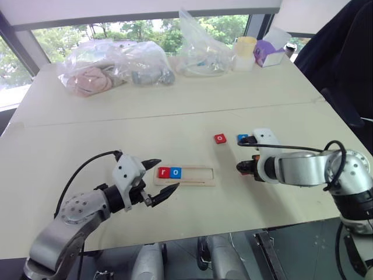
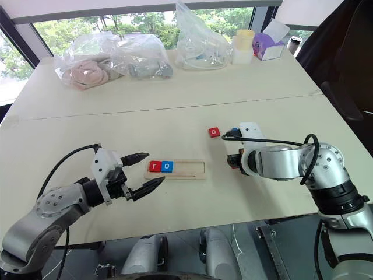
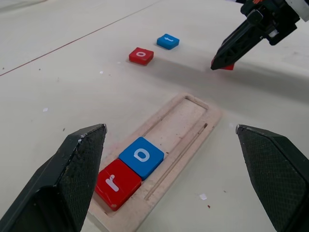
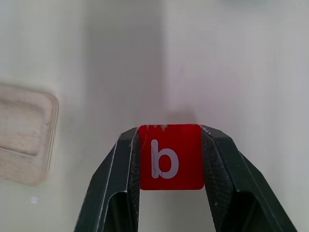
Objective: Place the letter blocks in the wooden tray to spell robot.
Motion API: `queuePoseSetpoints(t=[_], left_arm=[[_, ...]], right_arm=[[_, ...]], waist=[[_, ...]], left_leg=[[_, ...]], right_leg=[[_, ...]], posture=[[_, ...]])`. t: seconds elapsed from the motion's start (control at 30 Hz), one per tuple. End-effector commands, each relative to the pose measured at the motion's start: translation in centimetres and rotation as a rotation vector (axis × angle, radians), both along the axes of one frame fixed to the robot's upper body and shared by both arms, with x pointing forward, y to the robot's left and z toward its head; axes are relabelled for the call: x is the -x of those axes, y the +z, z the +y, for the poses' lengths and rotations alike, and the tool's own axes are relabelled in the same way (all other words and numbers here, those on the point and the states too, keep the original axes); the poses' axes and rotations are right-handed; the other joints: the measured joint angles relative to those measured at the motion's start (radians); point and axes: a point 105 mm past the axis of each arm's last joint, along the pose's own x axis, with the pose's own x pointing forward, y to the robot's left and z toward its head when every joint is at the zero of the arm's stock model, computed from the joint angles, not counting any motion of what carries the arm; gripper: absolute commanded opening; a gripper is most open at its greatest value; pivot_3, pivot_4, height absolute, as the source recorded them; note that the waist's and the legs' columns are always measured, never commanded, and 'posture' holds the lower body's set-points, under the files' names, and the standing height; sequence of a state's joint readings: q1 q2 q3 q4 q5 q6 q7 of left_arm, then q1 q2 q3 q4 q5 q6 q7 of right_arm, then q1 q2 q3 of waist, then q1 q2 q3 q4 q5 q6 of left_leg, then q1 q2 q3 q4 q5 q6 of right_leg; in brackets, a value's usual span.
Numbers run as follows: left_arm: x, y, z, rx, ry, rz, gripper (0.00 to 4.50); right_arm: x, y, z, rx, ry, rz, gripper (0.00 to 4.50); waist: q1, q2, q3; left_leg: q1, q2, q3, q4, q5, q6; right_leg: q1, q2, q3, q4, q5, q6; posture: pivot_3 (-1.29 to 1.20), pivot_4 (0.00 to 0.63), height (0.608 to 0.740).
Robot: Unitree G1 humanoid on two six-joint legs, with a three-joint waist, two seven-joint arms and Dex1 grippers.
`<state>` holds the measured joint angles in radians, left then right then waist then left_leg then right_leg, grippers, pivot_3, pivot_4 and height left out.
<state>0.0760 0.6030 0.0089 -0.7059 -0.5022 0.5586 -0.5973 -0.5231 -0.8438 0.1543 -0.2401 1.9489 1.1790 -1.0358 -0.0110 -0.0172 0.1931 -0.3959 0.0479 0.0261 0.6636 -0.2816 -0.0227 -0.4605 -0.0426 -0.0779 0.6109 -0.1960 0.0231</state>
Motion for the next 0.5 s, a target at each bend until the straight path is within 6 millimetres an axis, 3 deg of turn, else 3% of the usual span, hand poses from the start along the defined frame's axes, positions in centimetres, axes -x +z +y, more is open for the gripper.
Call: queuePoseSetpoints(t=[0.03, 0.17, 0.4, 0.5], left_arm=[[0.2, 0.7, -0.6, 0.01, -0.022, -0.046, 4.5], [0.1, 0.6, -0.5, 0.006, -0.014, -0.052, 4.5], [-0.1, 0.7, -0.2, 0.0, -0.011, -0.058, 4.5], [-0.2, 0.7, 0.0, -0.004, -0.011, -0.059, 4.5]], right_arm=[[0.2, 0.7, 0.9, -0.025, 0.002, -0.037, 1.15], [0.2, 0.5, 1.1, -0.017, -0.004, -0.032, 1.15], [0.0, 0.5, 1.3, 0.003, 0.017, -0.024, 4.45], [-0.4, 1.8, 1.0, 0.03, 0.07, -0.049, 4.45]], waist=[[0.0, 0.0, 0.0], [0.001, 0.0, 0.0], [0.001, 0.0, 0.0], [0.001, 0.0, 0.0]], left_leg=[[0.0, 0.0, 0.0, 0.0, 0.0, 0.0], [0.0, 0.0, 0.0, 0.0, 0.0, 0.0], [0.0, 0.0, 0.0, 0.0, 0.0, 0.0], [0.0, 0.0, 0.0, 0.0, 0.0, 0.0]], right_leg=[[0.0, 0.0, 0.0, 0.0, 0.0, 0.0], [0.0, 0.0, 0.0, 0.0, -0.001, -0.002], [0.0, 0.0, 0.0, 0.0, 0.0, 0.0], [0.0, 0.0, 0.0, 0.0, -0.001, -0.001]], posture=[[0.0, 0.15, 0.74], [0.0, 0.15, 0.74], [0.0, 0.15, 0.74], [0.0, 0.15, 0.74]])
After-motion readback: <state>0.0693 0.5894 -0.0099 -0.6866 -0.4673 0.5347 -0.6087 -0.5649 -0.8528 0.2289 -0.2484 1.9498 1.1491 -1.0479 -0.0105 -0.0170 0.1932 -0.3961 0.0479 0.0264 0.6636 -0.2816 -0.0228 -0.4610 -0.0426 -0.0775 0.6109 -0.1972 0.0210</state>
